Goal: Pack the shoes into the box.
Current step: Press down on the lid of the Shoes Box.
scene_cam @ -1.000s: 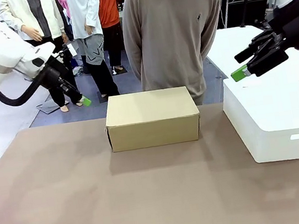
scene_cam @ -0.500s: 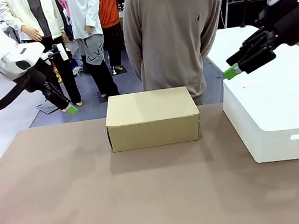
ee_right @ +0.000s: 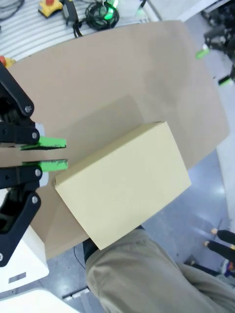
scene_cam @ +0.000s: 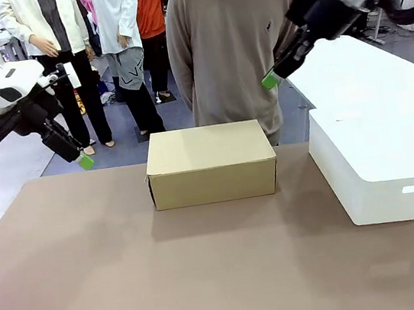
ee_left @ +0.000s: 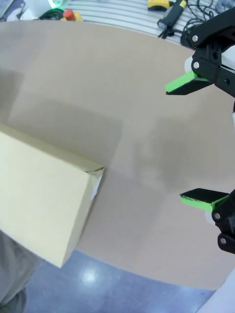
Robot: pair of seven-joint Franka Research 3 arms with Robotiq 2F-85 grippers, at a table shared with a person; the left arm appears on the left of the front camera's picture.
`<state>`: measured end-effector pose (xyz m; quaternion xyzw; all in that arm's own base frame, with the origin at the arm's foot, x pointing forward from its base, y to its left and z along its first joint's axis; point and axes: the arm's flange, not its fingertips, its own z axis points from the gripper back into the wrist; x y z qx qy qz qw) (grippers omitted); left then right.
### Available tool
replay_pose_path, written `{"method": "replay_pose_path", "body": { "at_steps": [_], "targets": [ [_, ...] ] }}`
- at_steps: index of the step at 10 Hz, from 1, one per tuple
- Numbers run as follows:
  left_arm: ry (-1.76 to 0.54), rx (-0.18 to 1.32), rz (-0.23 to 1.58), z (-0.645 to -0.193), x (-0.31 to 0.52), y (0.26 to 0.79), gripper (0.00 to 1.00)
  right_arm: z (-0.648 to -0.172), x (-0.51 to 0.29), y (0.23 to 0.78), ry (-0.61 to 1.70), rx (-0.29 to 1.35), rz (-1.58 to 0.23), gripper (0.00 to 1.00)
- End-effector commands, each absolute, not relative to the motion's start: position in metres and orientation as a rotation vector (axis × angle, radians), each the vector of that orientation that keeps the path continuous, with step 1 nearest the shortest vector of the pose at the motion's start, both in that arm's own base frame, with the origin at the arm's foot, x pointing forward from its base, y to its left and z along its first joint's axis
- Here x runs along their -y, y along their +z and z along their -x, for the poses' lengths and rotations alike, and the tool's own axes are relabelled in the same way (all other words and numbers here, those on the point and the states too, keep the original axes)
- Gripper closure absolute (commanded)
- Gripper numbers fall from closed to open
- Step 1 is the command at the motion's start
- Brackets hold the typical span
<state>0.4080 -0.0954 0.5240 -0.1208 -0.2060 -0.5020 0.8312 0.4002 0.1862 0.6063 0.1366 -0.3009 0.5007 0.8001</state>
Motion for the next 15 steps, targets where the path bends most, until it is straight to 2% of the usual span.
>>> {"method": "replay_pose_path", "body": {
  "at_steps": [1, 3, 10, 11, 15],
  "targets": [
    [-1.039, 0.389, 0.232, -0.401, 0.098, 0.53, 0.0, -0.418, -0.198, 0.607, 1.049, 0.603, -0.239, 1.0],
    [-1.049, 0.376, 0.236, -0.406, 0.102, 0.531, 0.0, -0.43, -0.206, 0.597, 1.039, 0.574, -0.213, 1.0],
    [-1.057, 0.401, 0.238, -0.403, 0.099, 0.526, 0.0, -0.429, -0.204, 0.59, 1.064, 0.591, -0.239, 1.0],
    [-1.057, 0.401, 0.238, -0.403, 0.099, 0.526, 0.0, -0.437, -0.218, 0.597, 0.906, 0.547, -0.165, 1.0],
    [-1.057, 0.401, 0.238, -0.403, 0.099, 0.526, 0.0, -0.499, -0.284, 0.6, 0.607, 0.377, -0.157, 1.0]
  ]
}}
